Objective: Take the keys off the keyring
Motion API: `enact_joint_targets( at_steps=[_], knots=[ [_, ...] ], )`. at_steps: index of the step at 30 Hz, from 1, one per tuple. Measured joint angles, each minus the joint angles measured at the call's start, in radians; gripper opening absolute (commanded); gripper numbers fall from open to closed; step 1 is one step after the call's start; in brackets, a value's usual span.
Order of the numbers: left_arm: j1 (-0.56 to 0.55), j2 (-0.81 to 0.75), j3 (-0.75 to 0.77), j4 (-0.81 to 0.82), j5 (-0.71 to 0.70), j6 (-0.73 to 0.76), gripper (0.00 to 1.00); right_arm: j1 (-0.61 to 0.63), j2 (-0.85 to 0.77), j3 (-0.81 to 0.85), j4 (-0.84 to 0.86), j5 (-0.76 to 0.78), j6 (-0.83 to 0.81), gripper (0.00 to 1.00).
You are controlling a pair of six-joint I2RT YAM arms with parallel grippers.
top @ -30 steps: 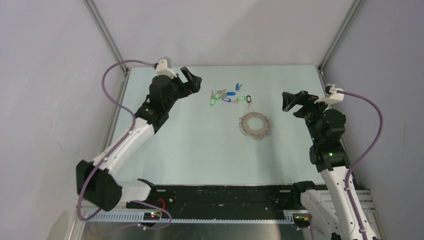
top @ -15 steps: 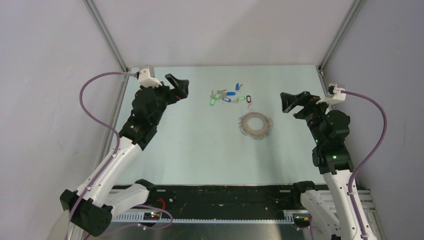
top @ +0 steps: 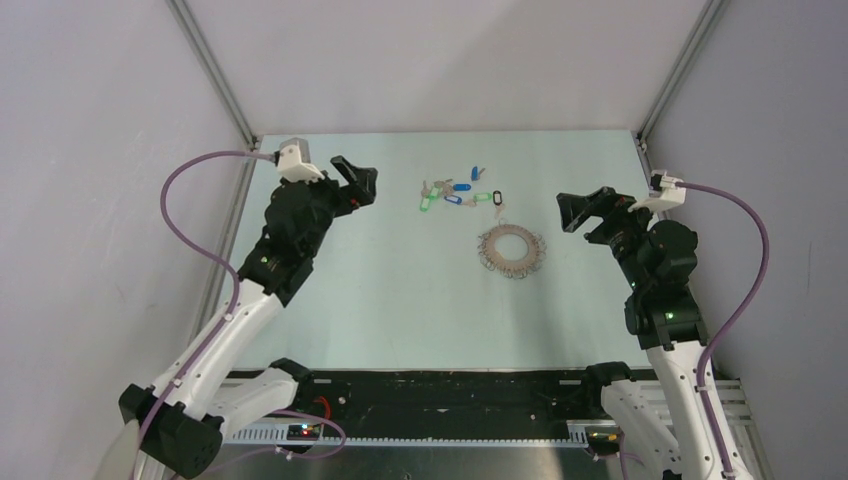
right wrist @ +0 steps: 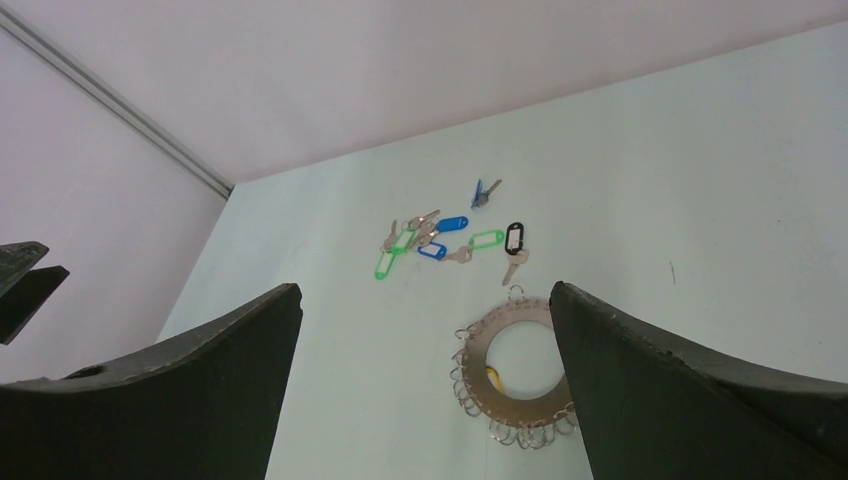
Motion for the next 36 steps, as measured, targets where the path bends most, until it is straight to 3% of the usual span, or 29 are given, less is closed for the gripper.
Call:
enact_joint_targets(
  at_steps=[19, 36],
  knots=[
    [0.000, -0.160, -0.119, -0.003, -0.044, 0.028, 0.98, 0.000, -0.037, -0.013, 0.004, -0.042, -0.028, 1.00],
    [0.000, -0.162, -0.122, -0.003, -0.051, 0.036, 0.98, 0.000, -0.023, -0.034, 0.016, -0.058, -0.019, 1.00]
  ],
)
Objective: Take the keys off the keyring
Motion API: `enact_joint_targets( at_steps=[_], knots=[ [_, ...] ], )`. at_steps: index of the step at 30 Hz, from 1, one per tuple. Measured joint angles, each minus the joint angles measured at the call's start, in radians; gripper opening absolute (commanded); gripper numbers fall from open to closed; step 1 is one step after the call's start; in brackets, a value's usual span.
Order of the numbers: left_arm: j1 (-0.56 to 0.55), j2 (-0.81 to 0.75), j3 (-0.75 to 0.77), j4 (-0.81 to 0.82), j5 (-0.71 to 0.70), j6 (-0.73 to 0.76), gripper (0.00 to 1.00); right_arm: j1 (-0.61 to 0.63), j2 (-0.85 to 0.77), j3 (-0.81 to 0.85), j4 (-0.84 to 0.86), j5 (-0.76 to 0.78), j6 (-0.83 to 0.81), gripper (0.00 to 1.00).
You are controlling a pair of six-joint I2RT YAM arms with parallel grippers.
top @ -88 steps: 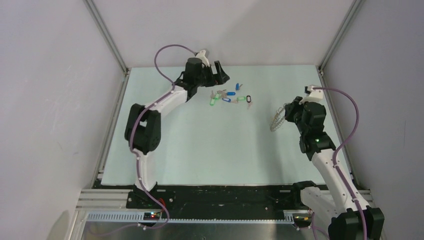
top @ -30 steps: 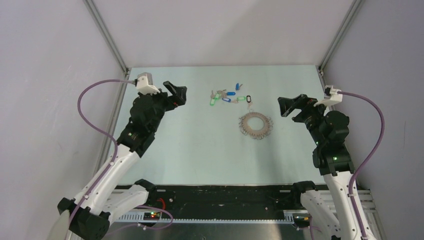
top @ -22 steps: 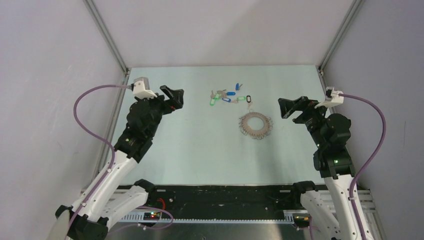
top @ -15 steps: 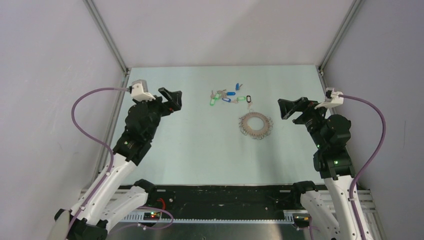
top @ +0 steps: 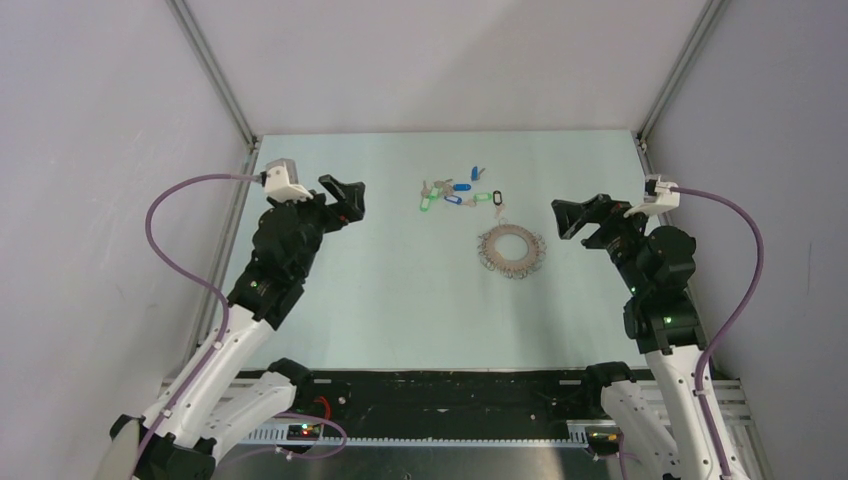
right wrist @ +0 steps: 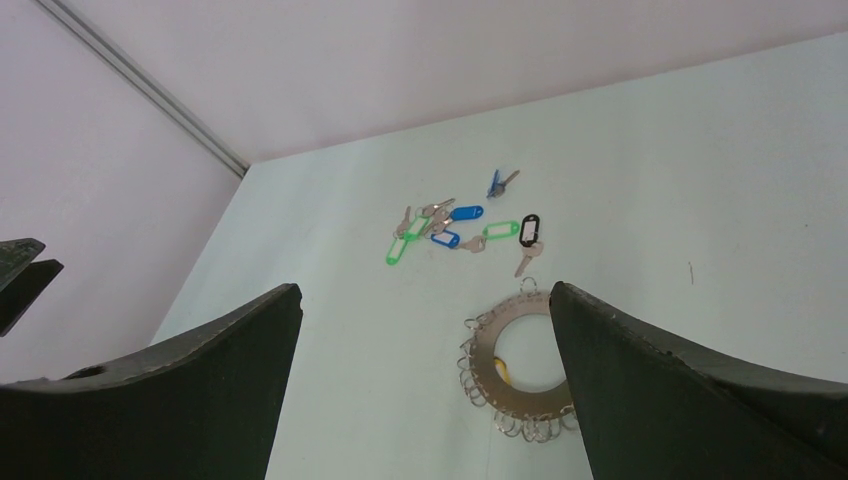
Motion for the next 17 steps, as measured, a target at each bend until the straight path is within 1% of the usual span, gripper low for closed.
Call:
enact_joint_targets(
  at_steps=[17],
  knots=[
    [0.000, 0.009, 0.000, 0.000, 0.001, -0.001, 0.98, 0.000, -0.003, -0.013, 0.006, -0.022, 0.000, 1.00]
  ],
)
